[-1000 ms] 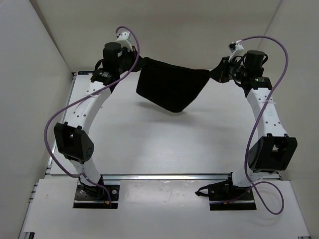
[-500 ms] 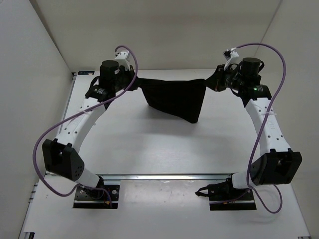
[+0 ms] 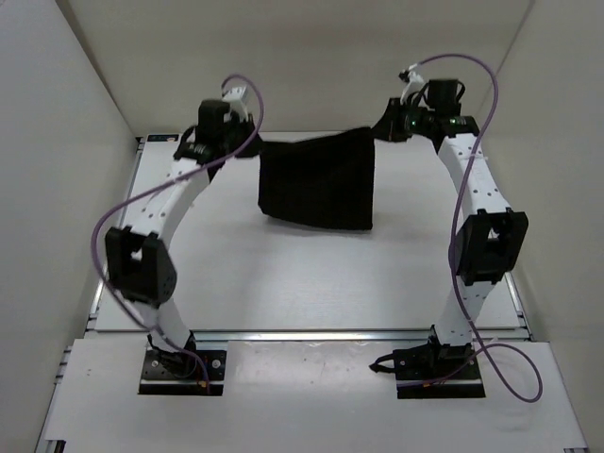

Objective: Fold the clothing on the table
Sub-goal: Flatten the skirt out, then fold the skirt

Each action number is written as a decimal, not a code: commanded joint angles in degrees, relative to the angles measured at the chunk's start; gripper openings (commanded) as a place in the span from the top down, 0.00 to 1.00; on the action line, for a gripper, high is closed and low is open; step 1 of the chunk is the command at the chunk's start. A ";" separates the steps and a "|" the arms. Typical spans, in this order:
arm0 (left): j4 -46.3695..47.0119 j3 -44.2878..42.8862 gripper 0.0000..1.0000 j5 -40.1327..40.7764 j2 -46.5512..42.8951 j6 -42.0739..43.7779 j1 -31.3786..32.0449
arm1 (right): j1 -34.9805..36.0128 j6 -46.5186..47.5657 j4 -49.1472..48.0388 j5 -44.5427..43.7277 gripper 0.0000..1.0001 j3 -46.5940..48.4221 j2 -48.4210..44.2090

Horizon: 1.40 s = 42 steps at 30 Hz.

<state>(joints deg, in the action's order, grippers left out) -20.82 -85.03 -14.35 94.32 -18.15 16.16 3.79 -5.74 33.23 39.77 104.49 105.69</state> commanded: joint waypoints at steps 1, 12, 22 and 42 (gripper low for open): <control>-2.81 -24.40 1.00 1.95 7.77 2.33 -1.14 | -3.69 -1.53 -3.40 0.12 1.00 14.93 1.36; 2.09 -2.75 1.00 5.64 -5.61 3.39 2.98 | -7.92 -1.21 -12.84 2.59 1.00 -15.82 -16.20; -1.23 39.66 1.00 13.74 -35.42 -7.15 16.18 | 0.86 -4.18 -9.77 -0.48 1.00 -61.83 -40.64; 4.03 33.36 1.00 7.14 -5.83 -7.33 7.22 | 1.22 -2.88 -15.12 1.28 1.00 -54.67 -15.34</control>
<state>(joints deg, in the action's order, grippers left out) -17.72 -47.70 -9.80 88.64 -26.61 24.62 5.21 -10.68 19.66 42.44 45.91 89.71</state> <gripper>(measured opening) 0.031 0.008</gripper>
